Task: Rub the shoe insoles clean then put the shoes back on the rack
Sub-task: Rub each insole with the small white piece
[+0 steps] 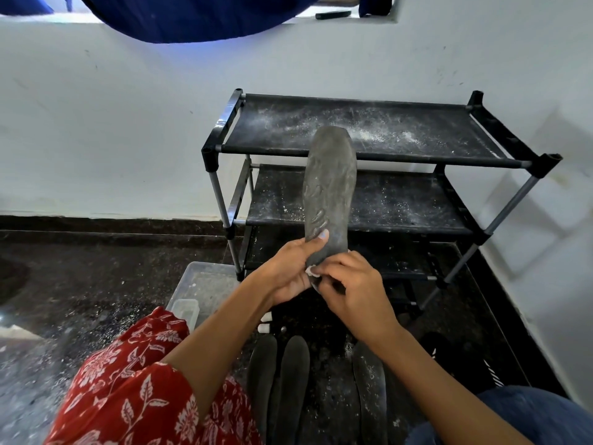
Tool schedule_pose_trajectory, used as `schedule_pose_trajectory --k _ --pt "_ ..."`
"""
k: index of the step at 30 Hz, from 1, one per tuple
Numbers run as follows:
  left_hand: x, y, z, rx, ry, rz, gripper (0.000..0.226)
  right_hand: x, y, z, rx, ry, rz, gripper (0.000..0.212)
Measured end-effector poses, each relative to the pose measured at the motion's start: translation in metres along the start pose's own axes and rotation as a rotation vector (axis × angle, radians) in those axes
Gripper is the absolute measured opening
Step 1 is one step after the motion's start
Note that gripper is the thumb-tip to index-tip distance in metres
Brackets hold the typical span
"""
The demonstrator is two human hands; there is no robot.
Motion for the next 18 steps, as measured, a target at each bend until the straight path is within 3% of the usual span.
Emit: schedule_pose_trajectory --k 8,13,18 --pt "0.001 -0.005 -0.011 0.083 0.036 0.008 0.032 -0.003 -0.005 0.012 -0.093 -0.21 -0.073 0.013" --pt "0.0 -0.004 -0.011 0.212 0.066 -0.002 0.027 -0.001 -0.005 0.004 -0.011 -0.091 -0.05 0.016" --pt "0.0 -0.006 -0.014 0.232 0.094 -0.008 0.031 -0.005 -0.006 0.015 -0.142 -0.19 -0.133 0.015"
Point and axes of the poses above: each hand's wrist, its own x-axis towards the middle knuckle, its own z-axis out of the palm, y = z × x, the point moved 7 cm from there along x, towards the middle knuckle, and after that the axes turned 13 degrees about z, right-handed, at the moved point
